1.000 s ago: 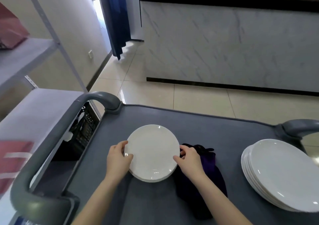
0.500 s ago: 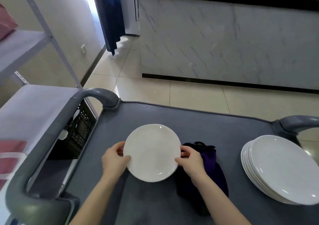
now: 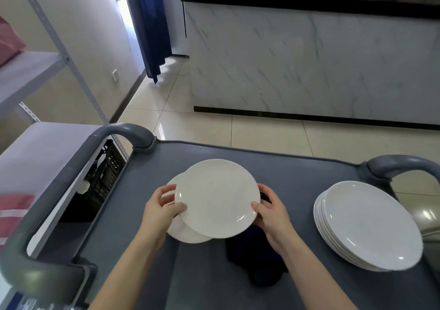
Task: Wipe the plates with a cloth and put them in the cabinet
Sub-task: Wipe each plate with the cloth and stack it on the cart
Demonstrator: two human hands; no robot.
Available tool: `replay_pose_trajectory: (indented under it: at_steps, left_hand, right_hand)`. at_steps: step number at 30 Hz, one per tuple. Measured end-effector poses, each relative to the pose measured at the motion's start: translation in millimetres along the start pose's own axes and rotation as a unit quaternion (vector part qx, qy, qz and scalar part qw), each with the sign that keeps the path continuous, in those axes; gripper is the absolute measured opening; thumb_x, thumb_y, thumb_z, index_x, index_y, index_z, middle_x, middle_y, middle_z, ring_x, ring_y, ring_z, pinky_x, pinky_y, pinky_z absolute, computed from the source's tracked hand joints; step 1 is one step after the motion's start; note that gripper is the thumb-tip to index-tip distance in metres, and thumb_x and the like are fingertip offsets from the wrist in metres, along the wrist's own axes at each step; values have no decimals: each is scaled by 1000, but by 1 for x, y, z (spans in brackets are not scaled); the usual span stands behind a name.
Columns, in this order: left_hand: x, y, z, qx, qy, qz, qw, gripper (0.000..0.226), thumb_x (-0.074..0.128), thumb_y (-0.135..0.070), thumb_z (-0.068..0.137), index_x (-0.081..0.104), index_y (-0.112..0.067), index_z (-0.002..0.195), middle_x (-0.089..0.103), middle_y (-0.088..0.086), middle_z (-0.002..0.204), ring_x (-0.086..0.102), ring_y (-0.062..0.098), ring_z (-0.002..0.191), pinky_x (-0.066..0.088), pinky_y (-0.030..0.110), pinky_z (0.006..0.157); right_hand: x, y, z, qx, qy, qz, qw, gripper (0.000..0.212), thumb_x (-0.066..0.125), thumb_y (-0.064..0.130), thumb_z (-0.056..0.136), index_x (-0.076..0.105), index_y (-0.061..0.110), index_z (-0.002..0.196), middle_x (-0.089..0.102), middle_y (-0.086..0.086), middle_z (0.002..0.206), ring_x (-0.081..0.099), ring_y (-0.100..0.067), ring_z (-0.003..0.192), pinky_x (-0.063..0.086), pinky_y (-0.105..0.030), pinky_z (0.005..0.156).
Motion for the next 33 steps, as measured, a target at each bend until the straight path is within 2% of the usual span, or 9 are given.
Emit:
replay_pose_trajectory:
  at_steps: [6,12,16,19,20,23,29,31,33]
  left_hand:
    - [47,-9,-27,54,8,-95,994,49,72,-18,80,60,-48,117,74,-15,110,69,15,107,55,33,81]
    - [91,-9,-50,84,-15,-130,988,49,60,-24,99,48,-63,126,51,-18,137,57,15,120,60,45,89]
    - [78,-14,-47,97,-68,-141,983,42,54,-20,103,56,-60,117,52,-21,129,57,11,115,59,34,76]
    - [54,-16,-48,120,-102,-116,981,43,52,-16,103,58,-58,111,54,-16,129,60,4,108,57,19,65]
    - [46,-15,-48,125,-113,-106,980,43,52,-16,103,58,-58,110,54,-14,130,60,4,110,58,20,70]
    - [26,-2,-47,103,-125,-113,980,41,51,-15,104,61,-54,111,56,-9,135,60,23,121,55,48,97]
    - [0,13,-52,98,-148,-91,980,44,50,-14,105,65,-56,105,56,-6,136,59,28,121,52,52,100]
    - [-5,19,-52,91,-150,-88,981,43,50,-15,105,65,-55,105,56,-5,137,61,24,116,54,48,96]
    - [-7,22,-51,86,-146,-92,981,42,50,-15,105,65,-55,106,57,-10,133,63,16,107,56,40,86]
  right_hand:
    - [-28,21,-11,-11,-15,60,998,40,52,-4,94,59,27,120,73,-12,99,69,-23,83,57,-34,64]
    - [-34,31,-15,-18,-1,95,995,39,56,-1,94,58,30,118,75,-9,100,70,-27,91,59,-37,70]
    - [-30,37,-16,-28,68,27,997,34,59,7,95,55,26,122,74,-12,101,71,-23,86,58,-33,69]
    - [-40,39,-1,-48,45,-125,990,26,53,13,100,59,22,124,71,-6,110,70,-19,95,57,-30,75]
    - [-43,40,6,-64,33,-205,976,26,54,15,99,59,23,123,69,-3,115,68,-17,100,56,-28,81]
    - [-37,38,26,-119,48,-434,892,35,60,19,95,58,19,130,62,-1,128,58,-15,116,44,-24,97]
    - [1,-5,45,-132,161,-663,719,76,66,53,85,38,19,147,46,-4,144,42,-25,132,37,-39,108]
    - [-1,-13,46,-146,130,-687,700,79,67,58,81,40,20,145,48,-4,138,44,-24,126,39,-38,103]
    - [-8,-16,45,-157,100,-658,730,73,70,55,79,45,22,138,52,-1,132,47,-22,121,40,-36,99]
Point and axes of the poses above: each hand's wrist, its own z-axis towards the middle knuckle, its own x-axis out of the palm, y = z × x, the point moved 7 cm from there along z, towards the middle knuckle
